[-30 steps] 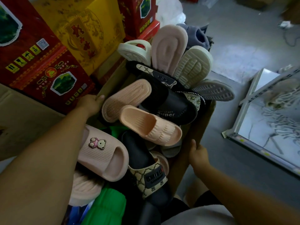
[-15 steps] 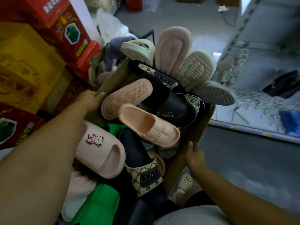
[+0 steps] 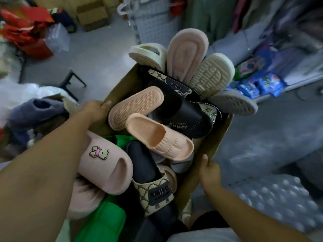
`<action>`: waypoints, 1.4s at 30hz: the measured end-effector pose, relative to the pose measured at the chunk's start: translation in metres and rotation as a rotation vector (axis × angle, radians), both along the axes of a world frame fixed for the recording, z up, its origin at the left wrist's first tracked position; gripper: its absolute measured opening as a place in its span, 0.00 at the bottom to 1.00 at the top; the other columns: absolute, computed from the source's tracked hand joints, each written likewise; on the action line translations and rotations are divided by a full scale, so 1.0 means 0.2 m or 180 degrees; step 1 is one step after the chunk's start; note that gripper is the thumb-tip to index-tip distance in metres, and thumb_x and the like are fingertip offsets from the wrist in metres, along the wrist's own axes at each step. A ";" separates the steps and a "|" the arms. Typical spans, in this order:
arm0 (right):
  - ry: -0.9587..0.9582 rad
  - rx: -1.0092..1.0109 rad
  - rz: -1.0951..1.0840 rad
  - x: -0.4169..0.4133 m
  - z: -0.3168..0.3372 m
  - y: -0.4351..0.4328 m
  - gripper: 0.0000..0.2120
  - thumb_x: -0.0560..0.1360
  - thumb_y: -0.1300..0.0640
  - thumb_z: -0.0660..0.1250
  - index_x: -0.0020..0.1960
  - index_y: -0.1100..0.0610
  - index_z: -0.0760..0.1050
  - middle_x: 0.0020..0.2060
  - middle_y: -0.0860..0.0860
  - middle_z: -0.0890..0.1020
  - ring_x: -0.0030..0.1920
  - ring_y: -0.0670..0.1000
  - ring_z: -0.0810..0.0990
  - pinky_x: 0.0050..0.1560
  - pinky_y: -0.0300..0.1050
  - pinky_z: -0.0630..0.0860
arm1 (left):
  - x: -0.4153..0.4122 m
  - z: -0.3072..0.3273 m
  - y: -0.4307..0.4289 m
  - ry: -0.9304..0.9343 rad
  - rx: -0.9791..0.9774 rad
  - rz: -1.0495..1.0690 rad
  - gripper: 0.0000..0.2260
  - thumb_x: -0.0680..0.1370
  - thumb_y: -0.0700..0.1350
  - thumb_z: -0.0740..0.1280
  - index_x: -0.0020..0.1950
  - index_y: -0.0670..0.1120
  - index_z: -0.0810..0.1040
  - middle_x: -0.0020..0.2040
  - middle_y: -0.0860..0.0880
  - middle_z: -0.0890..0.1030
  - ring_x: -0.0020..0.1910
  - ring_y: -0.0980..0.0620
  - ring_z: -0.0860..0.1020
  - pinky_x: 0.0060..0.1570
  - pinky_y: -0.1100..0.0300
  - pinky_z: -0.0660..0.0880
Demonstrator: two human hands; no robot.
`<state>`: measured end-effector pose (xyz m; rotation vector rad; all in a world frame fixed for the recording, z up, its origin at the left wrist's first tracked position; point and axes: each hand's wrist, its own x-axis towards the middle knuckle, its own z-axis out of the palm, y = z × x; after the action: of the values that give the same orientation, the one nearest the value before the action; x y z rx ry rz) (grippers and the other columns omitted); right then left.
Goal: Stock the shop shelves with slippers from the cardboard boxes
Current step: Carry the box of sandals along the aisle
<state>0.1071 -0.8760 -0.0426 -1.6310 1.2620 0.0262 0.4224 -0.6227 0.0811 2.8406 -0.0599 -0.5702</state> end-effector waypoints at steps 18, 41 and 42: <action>0.0370 -0.0132 -0.2199 0.16 -0.03 -0.50 0.25 0.86 0.47 0.55 0.54 0.67 0.80 0.50 0.65 0.84 0.54 0.66 0.81 0.58 0.59 0.77 | 0.69 -0.33 -1.76 0.0460 -0.0102 -0.2110 0.29 0.85 0.62 0.54 0.68 0.39 0.78 0.66 0.34 0.77 0.65 0.35 0.75 0.65 0.48 0.69; 0.0114 0.0051 -0.3225 -0.18 -0.11 -1.84 0.23 0.86 0.48 0.55 0.49 0.66 0.78 0.46 0.64 0.83 0.53 0.65 0.81 0.47 0.46 0.70 | 0.27 -0.37 -3.74 0.0228 -0.0112 -0.3071 0.28 0.85 0.59 0.56 0.61 0.35 0.80 0.61 0.30 0.79 0.62 0.32 0.76 0.62 0.47 0.71; 0.0104 0.0019 -0.3266 -0.20 -0.10 -1.92 0.23 0.86 0.49 0.55 0.50 0.66 0.78 0.47 0.64 0.83 0.52 0.64 0.81 0.47 0.45 0.69 | 0.24 -0.35 -3.86 0.0201 -0.0090 -0.3121 0.28 0.84 0.60 0.56 0.61 0.35 0.80 0.61 0.30 0.79 0.61 0.31 0.76 0.61 0.46 0.71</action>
<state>0.0680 -1.2605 -0.0621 -0.8214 1.9768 -0.5709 0.4702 -1.3939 0.0118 2.5930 -1.4653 -0.7980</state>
